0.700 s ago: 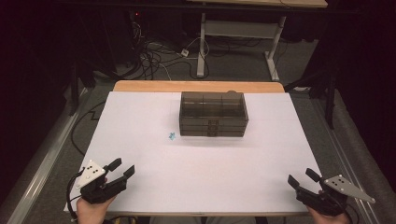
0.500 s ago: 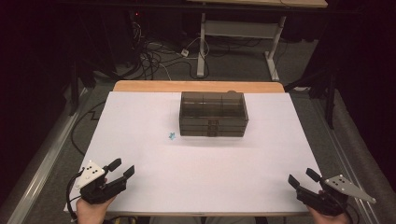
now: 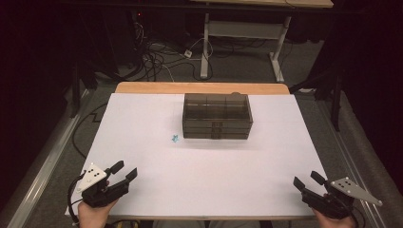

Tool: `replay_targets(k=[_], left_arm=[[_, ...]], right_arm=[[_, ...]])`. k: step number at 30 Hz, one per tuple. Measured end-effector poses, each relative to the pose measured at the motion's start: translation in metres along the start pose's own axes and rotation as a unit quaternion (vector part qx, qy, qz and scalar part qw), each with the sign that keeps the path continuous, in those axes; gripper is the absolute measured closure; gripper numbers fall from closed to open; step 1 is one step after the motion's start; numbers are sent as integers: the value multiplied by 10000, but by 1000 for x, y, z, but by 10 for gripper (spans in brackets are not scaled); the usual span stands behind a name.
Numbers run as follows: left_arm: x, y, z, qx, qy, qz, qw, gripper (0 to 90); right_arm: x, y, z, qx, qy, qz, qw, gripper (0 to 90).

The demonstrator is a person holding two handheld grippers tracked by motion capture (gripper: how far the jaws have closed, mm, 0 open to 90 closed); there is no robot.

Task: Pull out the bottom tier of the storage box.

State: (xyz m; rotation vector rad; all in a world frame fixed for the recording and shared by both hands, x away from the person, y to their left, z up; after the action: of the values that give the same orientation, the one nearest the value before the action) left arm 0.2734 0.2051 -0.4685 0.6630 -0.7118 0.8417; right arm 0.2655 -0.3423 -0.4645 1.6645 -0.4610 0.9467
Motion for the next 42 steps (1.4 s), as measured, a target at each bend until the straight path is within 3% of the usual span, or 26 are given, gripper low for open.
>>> replay_targets(k=[30,34,42], left_arm=[[1,-4,1,-10,-18,23,10000,390],[0,-6,1,3,-25,-3,10000,390],[0,-7,1,-19,-14,-20,10000,390]], right_arm=[[9,-10,-8,62,170,141,9997,337],[13,-13,-9,144,104,160,9997,339],[19,-21,-16,214,199,150,9995,345]])
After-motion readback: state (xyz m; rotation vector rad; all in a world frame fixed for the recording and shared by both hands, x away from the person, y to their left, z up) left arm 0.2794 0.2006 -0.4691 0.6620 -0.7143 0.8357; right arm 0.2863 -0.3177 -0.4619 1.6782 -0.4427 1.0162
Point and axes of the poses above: each handheld gripper's, and its own axes: y roughly backward along the jaws, x roughly out of its top, z roughly to its right, the point moved 3 cm from there along -y, roughly forward along the jaws, and after that the axes turned 14 degrees about -z, right-handed, at the moved point
